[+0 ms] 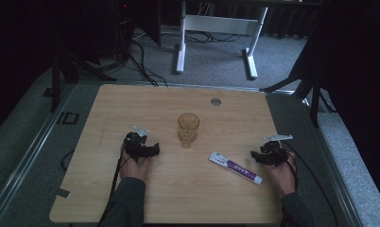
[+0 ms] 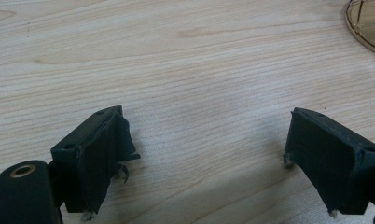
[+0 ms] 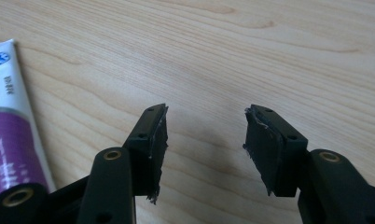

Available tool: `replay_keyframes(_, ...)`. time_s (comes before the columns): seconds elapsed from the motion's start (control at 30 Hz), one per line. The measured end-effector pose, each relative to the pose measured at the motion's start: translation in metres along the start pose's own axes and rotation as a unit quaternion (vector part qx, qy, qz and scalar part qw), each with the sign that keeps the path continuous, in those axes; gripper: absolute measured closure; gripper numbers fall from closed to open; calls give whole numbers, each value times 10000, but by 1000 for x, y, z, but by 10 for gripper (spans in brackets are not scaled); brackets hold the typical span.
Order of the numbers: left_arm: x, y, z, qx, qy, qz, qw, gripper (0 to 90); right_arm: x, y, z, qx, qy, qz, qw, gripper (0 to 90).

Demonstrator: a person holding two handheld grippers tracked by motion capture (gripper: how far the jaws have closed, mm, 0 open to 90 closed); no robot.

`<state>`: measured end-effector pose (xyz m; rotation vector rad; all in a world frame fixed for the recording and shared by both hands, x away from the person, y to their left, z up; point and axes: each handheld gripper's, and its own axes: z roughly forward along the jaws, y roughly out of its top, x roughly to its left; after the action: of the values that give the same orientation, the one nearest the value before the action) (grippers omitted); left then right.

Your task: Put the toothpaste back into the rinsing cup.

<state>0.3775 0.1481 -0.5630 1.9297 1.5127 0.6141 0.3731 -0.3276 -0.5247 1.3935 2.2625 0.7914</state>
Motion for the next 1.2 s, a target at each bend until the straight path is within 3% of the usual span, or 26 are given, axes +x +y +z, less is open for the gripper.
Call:
replay_keyframes(0.5, 0, 0, 0, 2, 1, 3, 10000, 116, 5, 6, -17, 239, 88, -456, 9986, 526)
replay_keyframes(0.83, 0, 0, 0, 5, 1, 1, 10000, 116, 17, 16, -27, 433, 88, -836, 9955, 577)
replay_keyframes(1.2, 0, 0, 0, 7, 1, 4, 10000, 116, 35, 29, -29, 678, 166, -1230, 9900, 593)
